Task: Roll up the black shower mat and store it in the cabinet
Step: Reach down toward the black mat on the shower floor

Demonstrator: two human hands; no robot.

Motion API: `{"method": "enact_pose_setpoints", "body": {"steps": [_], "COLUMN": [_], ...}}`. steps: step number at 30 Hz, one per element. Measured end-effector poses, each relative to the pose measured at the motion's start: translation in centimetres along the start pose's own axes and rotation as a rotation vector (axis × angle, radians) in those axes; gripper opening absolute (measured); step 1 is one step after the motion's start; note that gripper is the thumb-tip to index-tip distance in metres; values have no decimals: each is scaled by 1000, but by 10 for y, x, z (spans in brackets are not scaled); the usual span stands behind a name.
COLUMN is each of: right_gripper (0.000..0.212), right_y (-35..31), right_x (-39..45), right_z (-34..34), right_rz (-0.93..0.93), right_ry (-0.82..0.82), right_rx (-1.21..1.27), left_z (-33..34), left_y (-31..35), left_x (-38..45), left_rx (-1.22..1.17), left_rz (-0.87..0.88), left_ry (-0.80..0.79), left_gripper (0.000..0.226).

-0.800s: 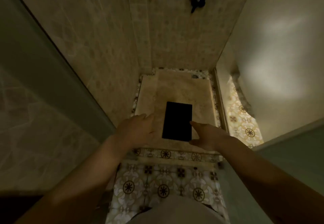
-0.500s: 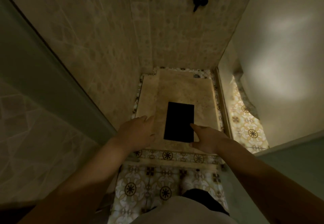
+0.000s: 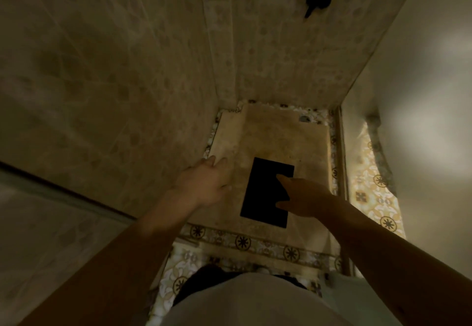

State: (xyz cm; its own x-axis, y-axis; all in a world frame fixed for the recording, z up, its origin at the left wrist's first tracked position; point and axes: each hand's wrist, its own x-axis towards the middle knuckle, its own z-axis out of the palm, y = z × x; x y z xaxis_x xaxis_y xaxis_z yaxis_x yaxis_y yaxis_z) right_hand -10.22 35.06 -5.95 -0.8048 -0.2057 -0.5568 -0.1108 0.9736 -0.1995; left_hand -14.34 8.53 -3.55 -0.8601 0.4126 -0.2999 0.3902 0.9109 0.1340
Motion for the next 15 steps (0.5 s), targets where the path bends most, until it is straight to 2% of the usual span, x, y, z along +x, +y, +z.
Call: {"method": "enact_pose_setpoints", "body": {"steps": [10, 15], "right_gripper": [83, 82], "right_y": [51, 63], "right_x": [68, 120], "right_z": [-58, -89], "right_rz": [-7, 31], "right_ry": [-22, 49], "right_rx": [-5, -94], "left_z": [-36, -54], "left_y": [7, -14], "left_x": [94, 164], "left_rx": [13, 35], "left_rz": [-16, 2], "left_ry": [23, 30], "left_gripper": [79, 79]}}
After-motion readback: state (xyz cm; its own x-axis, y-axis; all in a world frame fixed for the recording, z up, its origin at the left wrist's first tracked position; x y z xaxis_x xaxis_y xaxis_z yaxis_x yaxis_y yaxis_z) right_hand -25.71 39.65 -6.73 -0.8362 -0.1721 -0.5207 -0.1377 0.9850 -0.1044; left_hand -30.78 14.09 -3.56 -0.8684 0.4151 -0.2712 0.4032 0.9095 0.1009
